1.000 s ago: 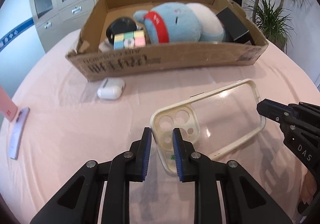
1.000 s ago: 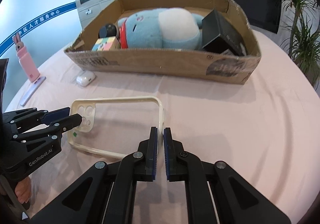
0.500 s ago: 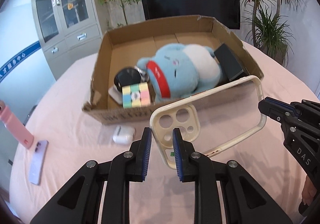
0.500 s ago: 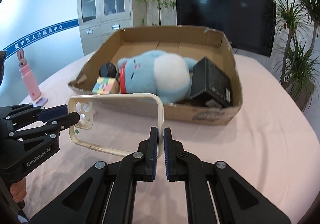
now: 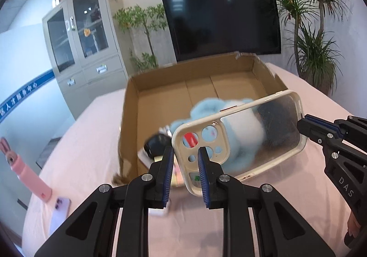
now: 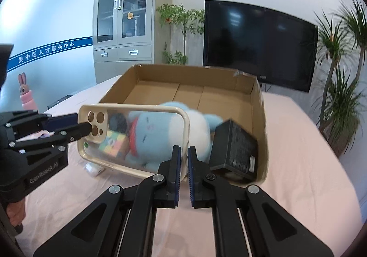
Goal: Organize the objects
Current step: 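Lift the phone case with the left gripper and lower it into the box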
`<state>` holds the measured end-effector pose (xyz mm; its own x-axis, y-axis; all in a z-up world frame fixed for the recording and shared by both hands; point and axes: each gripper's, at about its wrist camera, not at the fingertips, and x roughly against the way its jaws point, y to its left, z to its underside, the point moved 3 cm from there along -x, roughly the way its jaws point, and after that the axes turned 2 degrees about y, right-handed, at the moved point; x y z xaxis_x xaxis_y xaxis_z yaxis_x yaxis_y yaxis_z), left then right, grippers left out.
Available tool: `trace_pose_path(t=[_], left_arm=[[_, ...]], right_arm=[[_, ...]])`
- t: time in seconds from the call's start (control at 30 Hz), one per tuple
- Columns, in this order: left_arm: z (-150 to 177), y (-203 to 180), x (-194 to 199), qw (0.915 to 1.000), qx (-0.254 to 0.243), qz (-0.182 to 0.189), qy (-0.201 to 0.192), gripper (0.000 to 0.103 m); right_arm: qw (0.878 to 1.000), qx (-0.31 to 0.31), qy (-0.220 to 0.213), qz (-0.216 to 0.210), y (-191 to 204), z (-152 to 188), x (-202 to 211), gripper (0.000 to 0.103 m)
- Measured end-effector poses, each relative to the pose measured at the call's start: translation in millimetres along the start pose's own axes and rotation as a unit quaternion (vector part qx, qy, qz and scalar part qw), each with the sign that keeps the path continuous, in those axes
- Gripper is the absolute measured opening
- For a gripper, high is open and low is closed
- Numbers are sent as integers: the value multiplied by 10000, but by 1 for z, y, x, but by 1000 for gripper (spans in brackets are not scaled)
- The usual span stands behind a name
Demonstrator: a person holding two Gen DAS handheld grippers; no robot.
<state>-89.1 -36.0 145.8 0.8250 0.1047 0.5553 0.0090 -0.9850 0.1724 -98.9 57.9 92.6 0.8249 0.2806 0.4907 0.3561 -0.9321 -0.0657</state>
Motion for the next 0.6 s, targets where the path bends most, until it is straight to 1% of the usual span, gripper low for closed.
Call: trace_pose_path(t=[0.13, 0.33, 0.5, 0.6], left_arm=[[-27, 9, -10, 9999, 7, -67, -123, 19], [-63, 19, -32, 9996, -26, -72, -277, 19], [-89, 27, -68, 9998, 6, -51, -170, 19], [-100, 35, -89, 9999, 115, 17, -111, 19]], right_arm=[[9999, 14, -163, -42, -4, -22, -7, 5], [9996, 129, -227, -50, -11, -47, -32, 5], [9996, -47, -257, -91, -22, -72, -57, 5], [9995, 62, -284, -135, -24, -85, -75, 5]])
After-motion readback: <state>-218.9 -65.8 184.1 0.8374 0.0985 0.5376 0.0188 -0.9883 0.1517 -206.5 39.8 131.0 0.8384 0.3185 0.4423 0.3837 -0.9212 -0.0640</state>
